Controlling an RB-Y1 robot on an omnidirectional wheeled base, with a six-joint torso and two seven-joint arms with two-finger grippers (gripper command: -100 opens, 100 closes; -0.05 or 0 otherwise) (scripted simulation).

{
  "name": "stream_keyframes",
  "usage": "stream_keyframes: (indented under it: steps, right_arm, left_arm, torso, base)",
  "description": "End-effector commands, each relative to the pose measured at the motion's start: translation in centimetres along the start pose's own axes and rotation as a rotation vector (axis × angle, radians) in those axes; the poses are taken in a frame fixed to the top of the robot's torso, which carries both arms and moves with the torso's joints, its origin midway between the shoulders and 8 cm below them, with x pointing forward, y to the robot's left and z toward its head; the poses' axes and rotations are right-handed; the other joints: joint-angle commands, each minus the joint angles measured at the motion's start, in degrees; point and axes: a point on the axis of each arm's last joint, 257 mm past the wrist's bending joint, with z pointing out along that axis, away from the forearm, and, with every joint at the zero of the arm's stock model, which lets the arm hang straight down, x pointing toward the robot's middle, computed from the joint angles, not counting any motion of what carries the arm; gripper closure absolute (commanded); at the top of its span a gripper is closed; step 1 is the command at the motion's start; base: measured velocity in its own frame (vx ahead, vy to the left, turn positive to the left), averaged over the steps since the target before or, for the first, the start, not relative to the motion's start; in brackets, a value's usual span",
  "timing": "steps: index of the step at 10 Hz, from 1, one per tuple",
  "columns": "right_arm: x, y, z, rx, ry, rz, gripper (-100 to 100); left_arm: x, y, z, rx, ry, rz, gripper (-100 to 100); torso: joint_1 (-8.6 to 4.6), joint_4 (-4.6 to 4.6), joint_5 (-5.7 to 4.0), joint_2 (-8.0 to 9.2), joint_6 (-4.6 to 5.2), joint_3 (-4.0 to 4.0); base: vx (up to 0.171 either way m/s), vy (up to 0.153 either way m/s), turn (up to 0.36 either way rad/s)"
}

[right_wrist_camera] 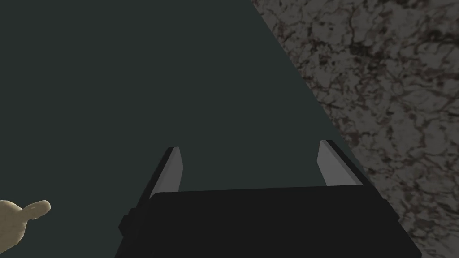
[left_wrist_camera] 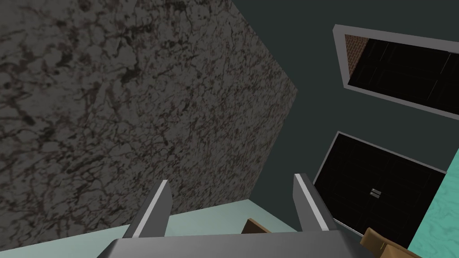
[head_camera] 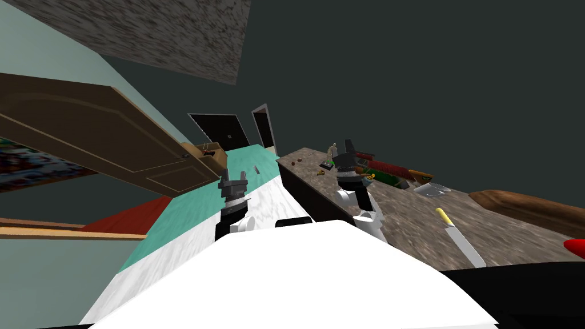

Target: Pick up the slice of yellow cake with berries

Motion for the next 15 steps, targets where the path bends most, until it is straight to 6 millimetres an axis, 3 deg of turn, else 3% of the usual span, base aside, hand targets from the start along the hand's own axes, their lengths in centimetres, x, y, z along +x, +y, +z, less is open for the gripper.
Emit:
stream_keyframes:
  steps: [1, 4, 8, 15]
  right_arm:
    - [-0.8, -0.9, 1.3, 0.02, -0.003, 0.067, -100]
    - [-1.2, -1.6, 2.8, 0.037, -0.006, 0.12, -100]
    - [-3.0, -4.5, 5.9, 0.106, -0.028, 0.284, -100]
    - [-4.6, -8.6, 9.0, 0.223, -0.074, 0.487, -100]
  left_arm:
    - [0.0, 0.0, 0.0, 0.0, 0.0, 0.0, 0]
    - [0.0, 0.0, 0.0, 0.0, 0.0, 0.0, 0]
    - [0.0, 0.0, 0.0, 0.0, 0.0, 0.0, 0]
    - [0.0, 0.0, 0.0, 0.0, 0.0, 0.0, 0]
  torso:
    - [0.0, 0.0, 0.0, 0.0, 0.0, 0.0]
    - [-0.02, 0.0, 0.0, -0.01, 0.0, -0.01]
    - [0.0, -0.01, 0.0, -0.01, 0.0, -0.01]
    - [-0.03, -0.02, -0.01, -0.05, 0.01, -0.03]
  base:
    - [-0.003, 0.033, -0.09]
    - [0.002, 0.017, -0.049]
    - [0.005, 0.022, -0.074]
    - [0.01, 0.017, -0.055]
